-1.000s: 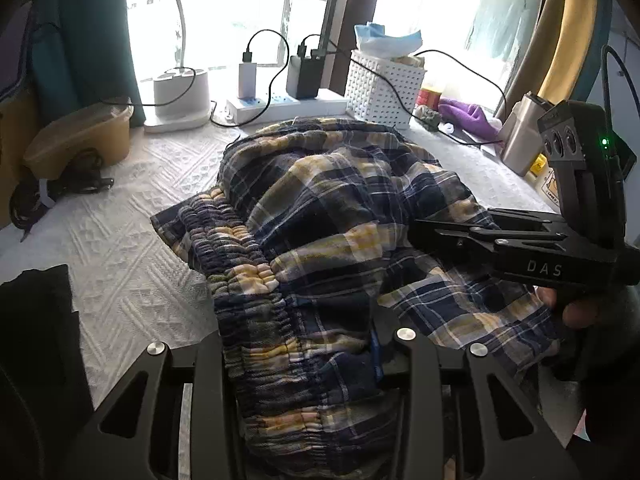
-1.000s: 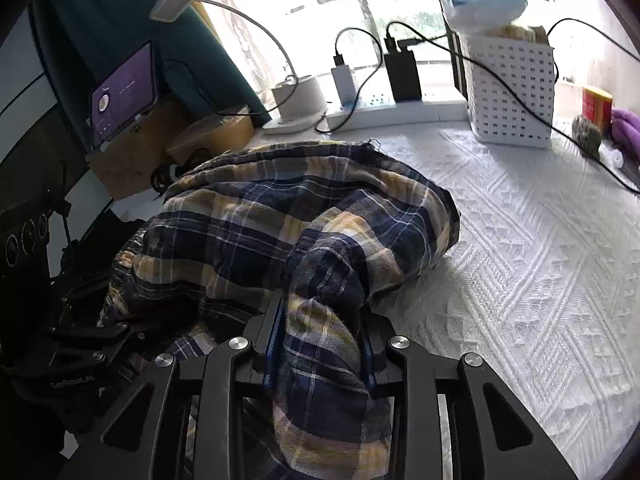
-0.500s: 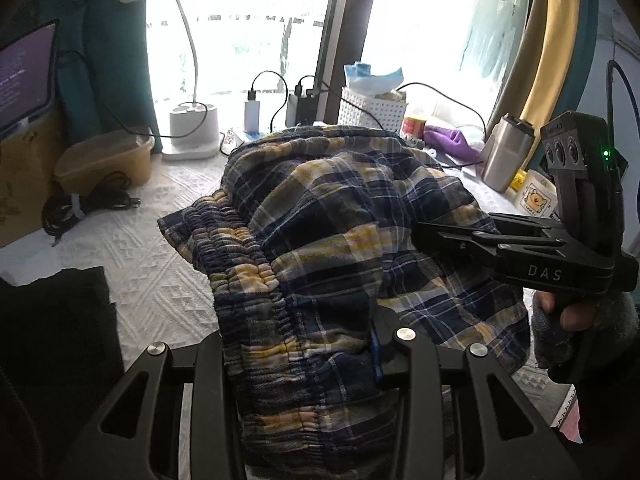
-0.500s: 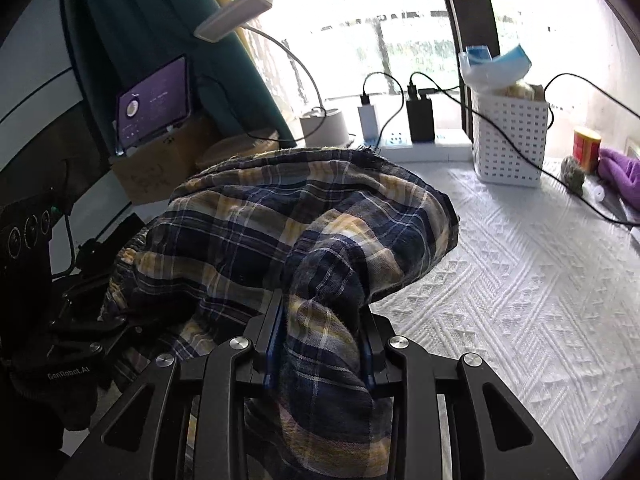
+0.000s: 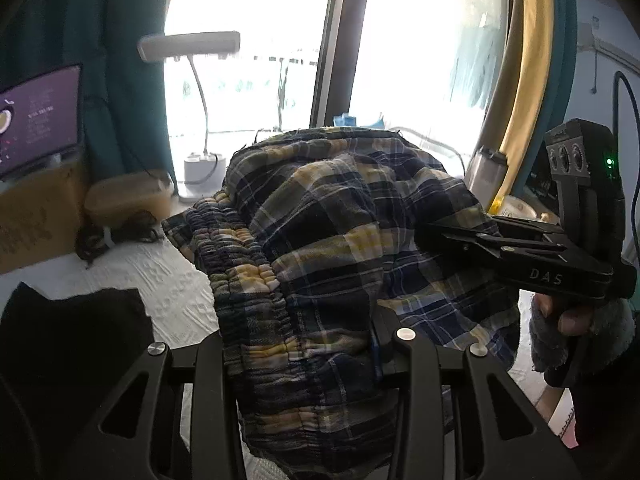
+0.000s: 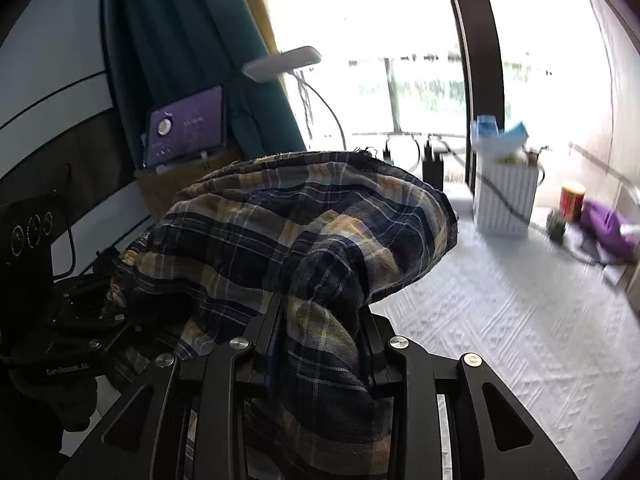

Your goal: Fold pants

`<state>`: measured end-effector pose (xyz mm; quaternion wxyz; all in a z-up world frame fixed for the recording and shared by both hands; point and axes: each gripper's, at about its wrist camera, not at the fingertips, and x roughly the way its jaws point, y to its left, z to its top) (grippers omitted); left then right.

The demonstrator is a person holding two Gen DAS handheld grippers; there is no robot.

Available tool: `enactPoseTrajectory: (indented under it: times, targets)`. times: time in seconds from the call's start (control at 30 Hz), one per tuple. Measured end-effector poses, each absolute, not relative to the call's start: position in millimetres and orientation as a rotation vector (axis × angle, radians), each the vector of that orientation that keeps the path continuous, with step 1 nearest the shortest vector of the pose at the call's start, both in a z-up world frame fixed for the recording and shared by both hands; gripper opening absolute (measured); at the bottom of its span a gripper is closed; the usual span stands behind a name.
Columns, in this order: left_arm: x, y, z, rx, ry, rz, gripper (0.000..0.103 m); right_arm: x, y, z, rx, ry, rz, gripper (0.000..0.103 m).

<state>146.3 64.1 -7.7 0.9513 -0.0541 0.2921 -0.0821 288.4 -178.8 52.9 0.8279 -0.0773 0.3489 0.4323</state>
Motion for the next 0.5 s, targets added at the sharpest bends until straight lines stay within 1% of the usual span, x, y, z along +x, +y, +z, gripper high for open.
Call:
enactPoseTrajectory:
  times: [0.5]
  targets:
    - [75.4,92.0,48.8,-0.096,0.383,-0.120,0.036,215.3,-162.1,130.9,-0.225,0.513,0.968,0.032]
